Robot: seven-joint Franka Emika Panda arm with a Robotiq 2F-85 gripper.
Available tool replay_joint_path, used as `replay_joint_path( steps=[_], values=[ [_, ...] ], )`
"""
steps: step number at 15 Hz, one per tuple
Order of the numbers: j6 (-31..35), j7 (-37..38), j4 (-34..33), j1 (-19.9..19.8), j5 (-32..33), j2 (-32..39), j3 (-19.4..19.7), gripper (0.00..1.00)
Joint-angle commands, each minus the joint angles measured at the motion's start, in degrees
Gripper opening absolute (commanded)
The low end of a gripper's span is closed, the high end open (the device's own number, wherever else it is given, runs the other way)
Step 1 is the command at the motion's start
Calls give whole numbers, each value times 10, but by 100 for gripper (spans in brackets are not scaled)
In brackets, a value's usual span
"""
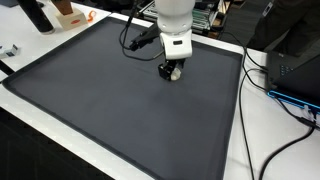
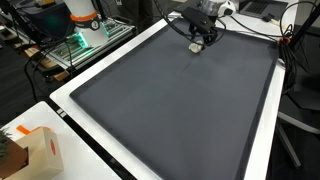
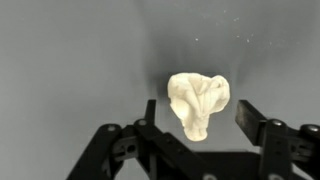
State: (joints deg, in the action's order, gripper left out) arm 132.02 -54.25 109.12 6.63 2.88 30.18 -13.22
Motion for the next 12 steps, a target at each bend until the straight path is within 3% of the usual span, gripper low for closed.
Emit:
replay_joint_path(
  steps=[1,3,7,12],
  values=[
    [10,-5,16,-8,-2,-8,-6,100],
    [27,16,19,-10,-21,-17,-10,100],
    [55,30,31,-46,-129,-46,-39,100],
    [52,51,58,-81,-254,-80,-39,100]
  ],
)
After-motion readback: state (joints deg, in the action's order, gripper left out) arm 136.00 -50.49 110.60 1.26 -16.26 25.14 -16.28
